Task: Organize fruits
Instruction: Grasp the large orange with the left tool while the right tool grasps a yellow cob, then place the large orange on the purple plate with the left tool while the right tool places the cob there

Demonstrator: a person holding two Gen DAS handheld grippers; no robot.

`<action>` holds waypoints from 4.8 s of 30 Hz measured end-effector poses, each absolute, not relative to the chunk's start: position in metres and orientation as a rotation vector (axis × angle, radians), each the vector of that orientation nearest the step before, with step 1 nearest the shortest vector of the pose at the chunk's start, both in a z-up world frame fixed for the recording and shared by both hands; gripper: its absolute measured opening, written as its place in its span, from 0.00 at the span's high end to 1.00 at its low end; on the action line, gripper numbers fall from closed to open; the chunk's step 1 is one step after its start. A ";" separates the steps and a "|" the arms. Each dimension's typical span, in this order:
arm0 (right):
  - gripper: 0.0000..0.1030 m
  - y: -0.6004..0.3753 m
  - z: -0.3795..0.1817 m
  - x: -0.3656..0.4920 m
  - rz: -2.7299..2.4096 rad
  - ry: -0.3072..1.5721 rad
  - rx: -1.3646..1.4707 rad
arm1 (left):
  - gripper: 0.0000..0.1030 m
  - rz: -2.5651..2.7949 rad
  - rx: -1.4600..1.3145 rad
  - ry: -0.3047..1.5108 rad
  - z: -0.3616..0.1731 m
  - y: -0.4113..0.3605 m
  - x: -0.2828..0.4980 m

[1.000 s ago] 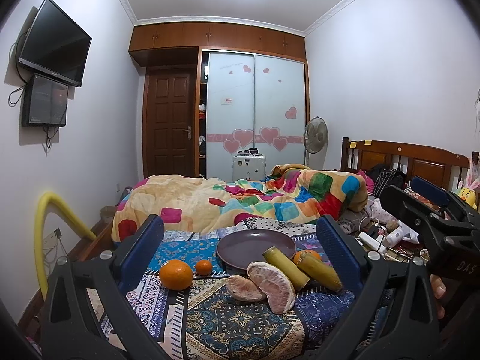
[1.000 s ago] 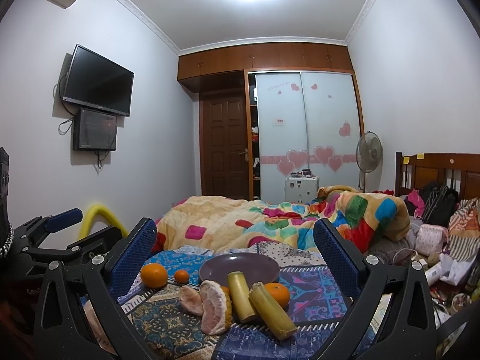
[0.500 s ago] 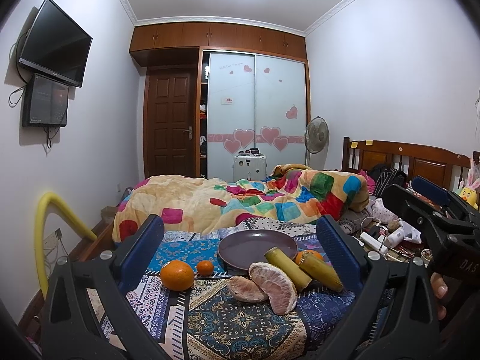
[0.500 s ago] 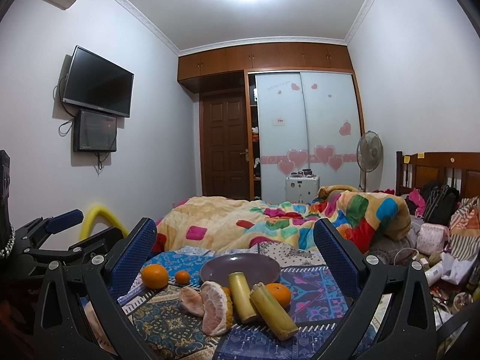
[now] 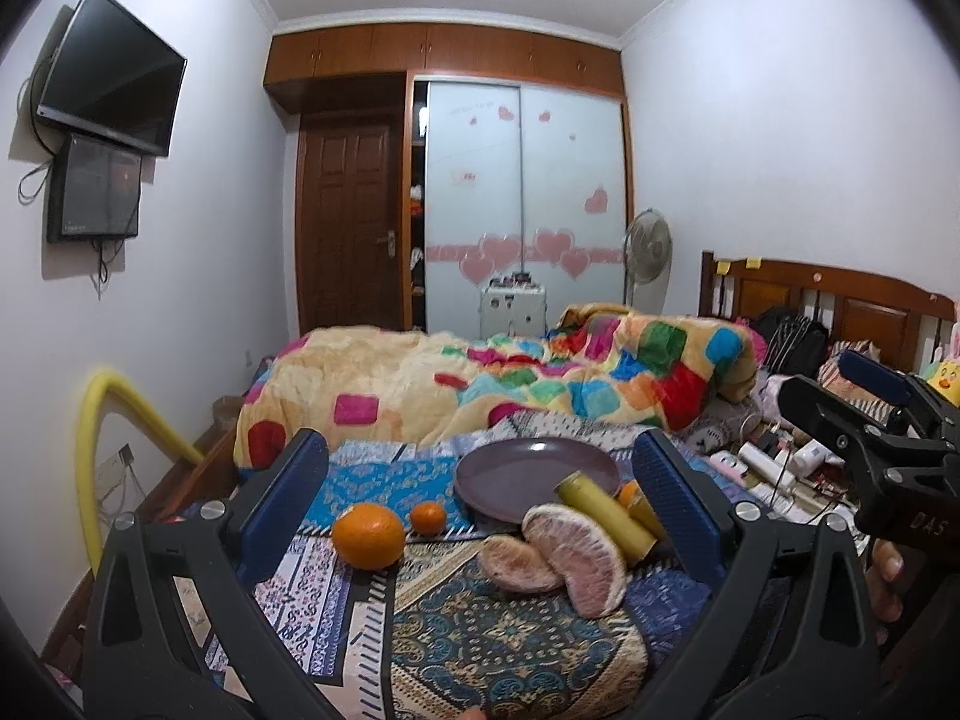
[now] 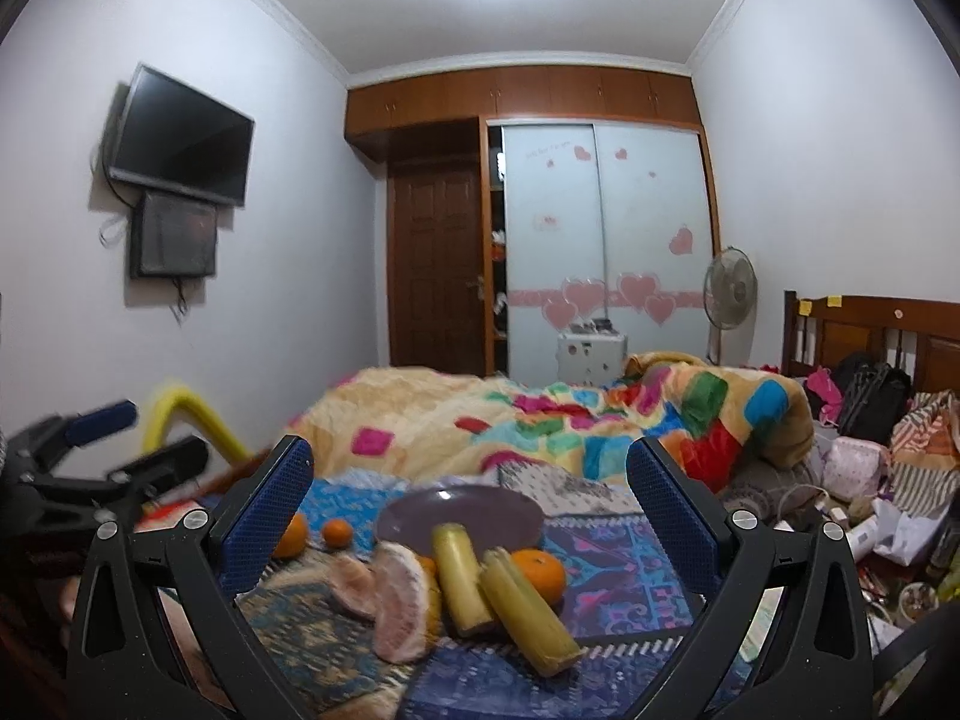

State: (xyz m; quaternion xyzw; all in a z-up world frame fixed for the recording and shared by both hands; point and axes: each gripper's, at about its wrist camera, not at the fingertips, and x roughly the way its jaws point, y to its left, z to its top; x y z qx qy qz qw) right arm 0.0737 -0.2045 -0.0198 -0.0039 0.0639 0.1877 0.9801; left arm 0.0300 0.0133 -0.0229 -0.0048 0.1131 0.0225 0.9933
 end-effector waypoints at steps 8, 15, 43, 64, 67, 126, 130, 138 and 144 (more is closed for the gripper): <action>0.00 -0.216 -0.063 0.118 0.296 0.304 -0.145 | 0.00 0.048 -0.041 0.396 -0.059 0.045 0.070; 0.00 -0.230 -0.091 0.150 0.314 0.466 -0.177 | 0.01 0.073 -0.026 0.531 -0.092 0.069 0.101; 0.50 -0.206 -0.123 0.201 0.591 0.717 -0.121 | 0.24 0.100 -0.037 0.788 -0.150 0.115 0.208; 0.65 -0.214 -0.112 0.198 0.595 0.700 -0.078 | 0.34 0.090 -0.028 0.791 -0.144 0.109 0.203; 0.66 -0.218 -0.105 0.197 0.587 0.679 -0.072 | 0.34 0.084 -0.004 0.765 -0.134 0.100 0.196; 0.67 -0.138 -0.093 0.330 0.579 0.765 -0.175 | 0.34 -0.086 0.014 0.849 -0.132 0.033 0.331; 0.67 -0.138 -0.092 0.330 0.564 0.764 -0.161 | 0.34 -0.108 0.012 0.873 -0.133 0.032 0.331; 0.53 -0.145 -0.081 0.314 0.555 0.707 -0.165 | 0.20 -0.096 0.027 0.769 -0.112 0.029 0.316; 0.53 -0.149 -0.072 0.293 0.568 0.657 -0.175 | 0.18 -0.061 0.067 0.699 -0.089 0.032 0.294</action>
